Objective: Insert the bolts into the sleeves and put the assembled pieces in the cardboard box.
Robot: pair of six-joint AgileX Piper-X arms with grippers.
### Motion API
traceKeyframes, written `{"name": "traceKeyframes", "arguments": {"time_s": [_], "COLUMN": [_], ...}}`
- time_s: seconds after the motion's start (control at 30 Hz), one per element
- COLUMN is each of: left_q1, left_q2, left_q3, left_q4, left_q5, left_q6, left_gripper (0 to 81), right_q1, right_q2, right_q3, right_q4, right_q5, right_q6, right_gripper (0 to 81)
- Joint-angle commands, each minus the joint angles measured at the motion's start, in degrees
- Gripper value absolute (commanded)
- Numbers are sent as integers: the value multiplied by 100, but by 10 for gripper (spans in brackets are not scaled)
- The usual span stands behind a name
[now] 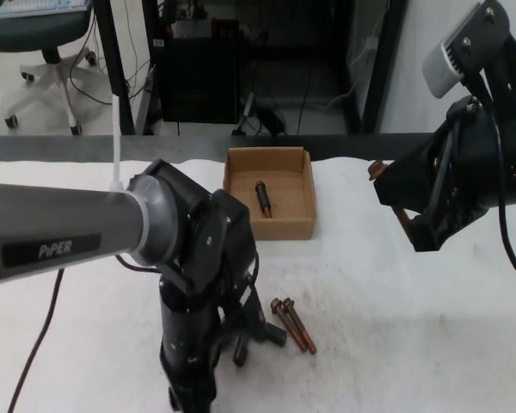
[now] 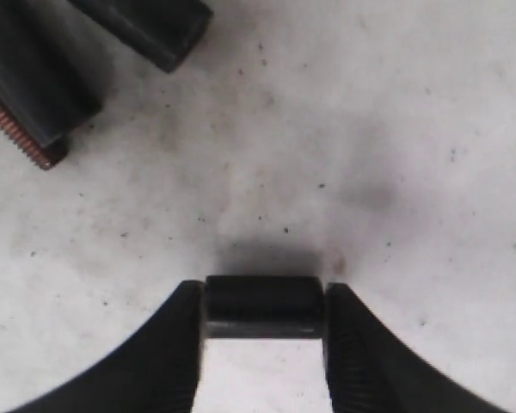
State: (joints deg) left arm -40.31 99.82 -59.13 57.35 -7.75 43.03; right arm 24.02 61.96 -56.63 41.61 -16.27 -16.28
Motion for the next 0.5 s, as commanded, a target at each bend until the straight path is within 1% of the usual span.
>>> {"name": "traceKeyframes", "arguments": {"time_s": [0.0,0.17,0.27,0.47], "left_q1": [-111,-396,-515,-532], "left_q2": [-73,-71,-71,-71], "left_q3": [-44,-44,-44,-44], "left_q4": [-68,-526,-698,-828], "left_q5": [-205,-45,14,14], "left_q6": [459,491,735,800], "left_gripper": [2,2,2,2], "right_q1": [-19,-19,-19,-19], "right_q2": [-3,124,173,184], "right_q3": [-21,-21,-21,-21], "right_q4": [-30,-30,-30,-30], "right_q5": [5,5,5,5], "right_q6": [-46,-46,-46,-46], "right_gripper": [8,8,8,8]}}
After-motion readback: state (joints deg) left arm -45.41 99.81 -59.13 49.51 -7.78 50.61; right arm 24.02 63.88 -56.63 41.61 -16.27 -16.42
